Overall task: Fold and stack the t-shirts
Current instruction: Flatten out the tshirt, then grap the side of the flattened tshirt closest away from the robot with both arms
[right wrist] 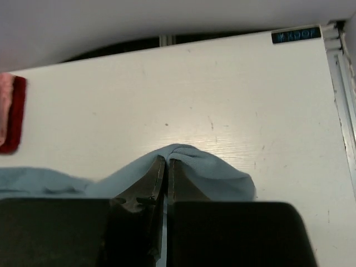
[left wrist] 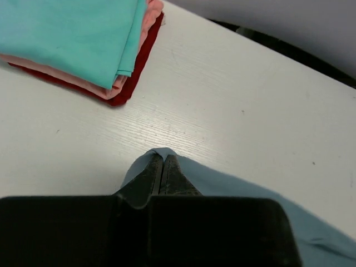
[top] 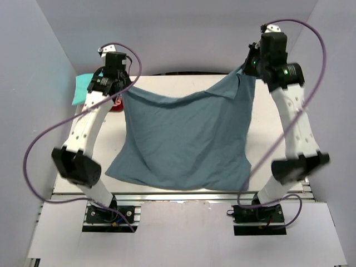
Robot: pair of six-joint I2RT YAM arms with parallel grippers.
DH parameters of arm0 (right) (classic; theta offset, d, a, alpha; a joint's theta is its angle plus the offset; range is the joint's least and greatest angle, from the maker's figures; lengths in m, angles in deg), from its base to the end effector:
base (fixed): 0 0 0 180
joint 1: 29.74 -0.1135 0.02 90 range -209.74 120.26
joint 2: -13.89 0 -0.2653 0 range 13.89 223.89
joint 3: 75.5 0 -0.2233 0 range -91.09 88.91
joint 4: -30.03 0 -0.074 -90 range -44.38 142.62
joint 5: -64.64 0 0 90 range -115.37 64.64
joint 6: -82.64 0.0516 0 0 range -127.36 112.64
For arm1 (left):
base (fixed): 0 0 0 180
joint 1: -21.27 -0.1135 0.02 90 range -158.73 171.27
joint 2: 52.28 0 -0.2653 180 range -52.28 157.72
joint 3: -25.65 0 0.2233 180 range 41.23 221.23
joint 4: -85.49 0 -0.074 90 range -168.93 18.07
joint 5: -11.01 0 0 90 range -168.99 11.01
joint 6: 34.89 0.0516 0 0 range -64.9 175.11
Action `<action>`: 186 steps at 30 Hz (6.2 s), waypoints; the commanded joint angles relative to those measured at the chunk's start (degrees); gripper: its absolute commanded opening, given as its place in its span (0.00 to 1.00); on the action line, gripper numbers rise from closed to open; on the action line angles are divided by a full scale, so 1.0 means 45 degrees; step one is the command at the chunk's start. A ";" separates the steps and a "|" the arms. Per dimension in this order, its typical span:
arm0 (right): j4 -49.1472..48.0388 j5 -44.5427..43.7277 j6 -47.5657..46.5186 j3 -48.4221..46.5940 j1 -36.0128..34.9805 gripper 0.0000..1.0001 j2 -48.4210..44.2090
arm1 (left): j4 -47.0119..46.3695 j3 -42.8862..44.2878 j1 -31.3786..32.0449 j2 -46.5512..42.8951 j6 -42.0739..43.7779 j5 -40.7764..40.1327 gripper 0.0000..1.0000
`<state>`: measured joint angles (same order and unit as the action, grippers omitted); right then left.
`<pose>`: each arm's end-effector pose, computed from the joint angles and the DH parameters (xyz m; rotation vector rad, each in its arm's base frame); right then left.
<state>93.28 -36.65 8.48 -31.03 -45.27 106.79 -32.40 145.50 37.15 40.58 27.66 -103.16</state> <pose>0.3056 0.0744 0.4858 0.1368 1.9226 0.1768 0.3244 -0.0703 0.4102 -0.4461 2.0760 0.0154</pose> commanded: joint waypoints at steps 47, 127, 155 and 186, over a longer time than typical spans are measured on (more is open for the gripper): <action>-0.2037 0.6649 0.0232 -0.2956 0.4115 0.00 -0.3638 | -0.1932 0.3046 -0.3509 -0.3994 0.0142 0.5233 0.00; 0.3707 0.3817 0.2164 1.6161 0.3060 0.00 -1.0546 | -0.4207 -1.5554 -0.0462 -0.8057 -0.1519 0.2130 0.00; 0.5524 0.4053 0.2243 1.6829 0.2710 0.00 -1.0667 | -0.3033 -1.5417 -0.0404 -0.7374 -0.2593 0.1405 0.00; 0.3921 0.1728 0.4157 1.7650 0.1107 0.00 -0.9728 | -0.3248 -1.5202 -0.0404 -0.7179 -0.2711 0.1170 0.00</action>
<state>112.23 -26.77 26.73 48.64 -40.01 62.34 -46.46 75.58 35.27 8.27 15.23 -95.72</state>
